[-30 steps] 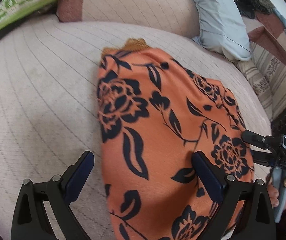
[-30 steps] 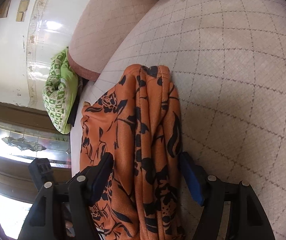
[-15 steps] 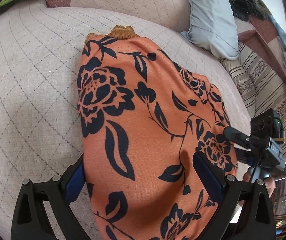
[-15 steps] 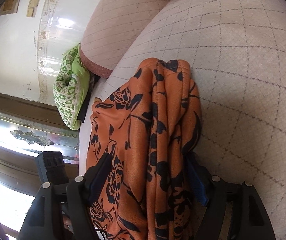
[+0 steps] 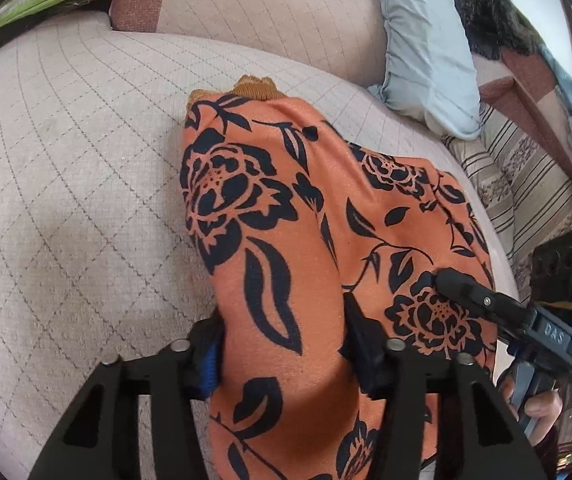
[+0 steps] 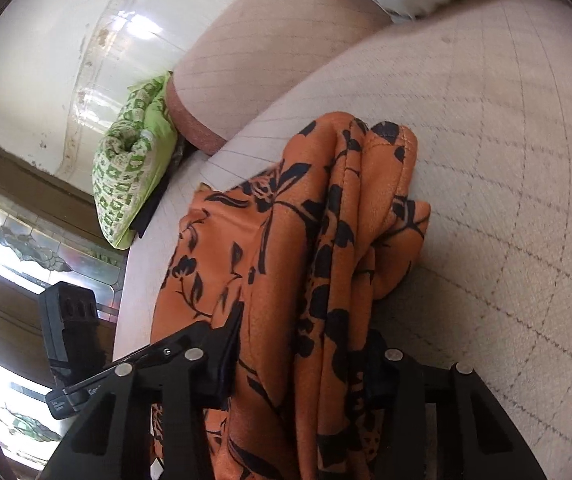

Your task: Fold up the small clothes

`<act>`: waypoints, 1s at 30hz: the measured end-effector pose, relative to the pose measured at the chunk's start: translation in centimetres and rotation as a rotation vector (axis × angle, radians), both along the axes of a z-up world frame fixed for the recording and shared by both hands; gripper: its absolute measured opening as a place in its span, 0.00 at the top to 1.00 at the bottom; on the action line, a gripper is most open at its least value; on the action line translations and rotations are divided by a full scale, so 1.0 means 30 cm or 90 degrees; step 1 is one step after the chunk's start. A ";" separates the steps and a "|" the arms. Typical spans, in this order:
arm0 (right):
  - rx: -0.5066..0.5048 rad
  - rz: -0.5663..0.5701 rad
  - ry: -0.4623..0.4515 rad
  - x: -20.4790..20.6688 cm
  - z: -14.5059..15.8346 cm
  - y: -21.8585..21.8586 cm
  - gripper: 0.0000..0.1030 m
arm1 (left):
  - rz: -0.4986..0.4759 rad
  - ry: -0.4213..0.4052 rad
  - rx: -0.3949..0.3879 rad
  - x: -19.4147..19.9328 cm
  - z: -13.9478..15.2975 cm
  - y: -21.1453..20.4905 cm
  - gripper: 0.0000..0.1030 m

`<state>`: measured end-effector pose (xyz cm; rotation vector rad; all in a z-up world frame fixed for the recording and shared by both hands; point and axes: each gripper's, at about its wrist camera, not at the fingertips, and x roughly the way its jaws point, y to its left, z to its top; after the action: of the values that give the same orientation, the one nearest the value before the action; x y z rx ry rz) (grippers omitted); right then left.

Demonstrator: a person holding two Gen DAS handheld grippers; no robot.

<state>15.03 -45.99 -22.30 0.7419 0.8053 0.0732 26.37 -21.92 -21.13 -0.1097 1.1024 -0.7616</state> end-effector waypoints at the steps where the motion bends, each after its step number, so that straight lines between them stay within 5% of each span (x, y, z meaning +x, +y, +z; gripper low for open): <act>1: -0.008 0.002 -0.008 0.000 0.015 0.014 0.55 | 0.001 0.004 -0.005 -0.001 0.003 0.010 0.53; 5: -0.047 0.005 -0.038 0.000 0.088 0.083 0.57 | 0.007 0.009 -0.020 -0.017 0.032 0.067 0.56; 11: -0.027 0.035 -0.068 0.000 0.137 0.172 0.57 | 0.035 -0.026 -0.025 -0.071 0.115 0.194 0.56; 20: 0.096 0.086 0.009 0.013 0.054 0.307 0.57 | 0.065 0.004 0.014 -0.162 0.088 0.424 0.56; 23: 0.063 0.089 0.082 0.034 -0.031 0.361 0.57 | 0.076 0.039 0.053 -0.148 0.003 0.459 0.51; 24: 0.036 0.082 0.103 0.044 -0.051 0.363 0.55 | 0.087 0.046 0.058 -0.140 -0.022 0.474 0.42; 27: 0.052 0.070 0.137 0.064 -0.087 0.336 0.44 | 0.094 0.076 0.027 -0.129 -0.029 0.512 0.40; 30: 0.052 0.052 0.131 0.064 -0.052 0.307 0.43 | 0.104 0.031 0.035 -0.142 0.023 0.539 0.40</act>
<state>16.96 -36.78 -23.85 0.8018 1.0345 0.1040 22.11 -5.74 -20.45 -0.1708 1.1442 -0.5853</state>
